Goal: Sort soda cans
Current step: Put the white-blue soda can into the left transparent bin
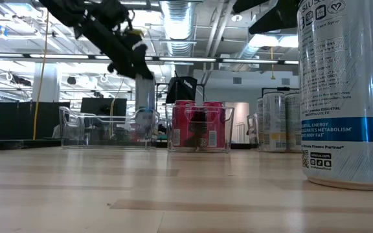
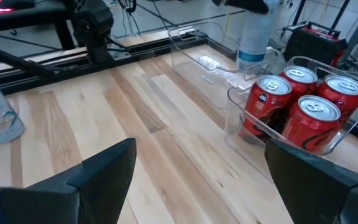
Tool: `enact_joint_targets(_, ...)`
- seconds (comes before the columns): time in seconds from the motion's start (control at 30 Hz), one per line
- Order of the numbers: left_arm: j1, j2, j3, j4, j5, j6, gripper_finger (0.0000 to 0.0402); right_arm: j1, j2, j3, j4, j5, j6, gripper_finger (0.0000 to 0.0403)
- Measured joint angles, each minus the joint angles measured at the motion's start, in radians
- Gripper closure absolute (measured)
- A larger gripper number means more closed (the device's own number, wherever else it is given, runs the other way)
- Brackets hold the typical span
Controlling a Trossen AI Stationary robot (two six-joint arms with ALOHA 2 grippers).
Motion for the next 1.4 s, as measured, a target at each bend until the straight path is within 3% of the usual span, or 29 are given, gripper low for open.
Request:
enact_joint_targets(0.47,0.042,0.181,-0.058,0.177,-0.002,-0.04,0.0139,0.04,0.0,0.0,-0.061,-0.006,0.085,0.0029)
enact_joint_targets(0.83,0.041,0.164,-0.107,0.257,-0.026,-0.03,0.0086,0.054,0.0,0.0,-0.066,0.005,0.112,0.0029)
enact_joint_targets(1.07,0.041,0.077,-0.105,0.224,-0.028,0.021,0.005,0.036,0.0,0.0,-0.066,0.005,0.112,0.0029)
enact_joint_targets(1.4,0.004,-0.217,-0.055,-0.164,0.003,-0.02,0.0041,0.027,0.0,0.0,-0.064,0.003,0.112,0.0029)
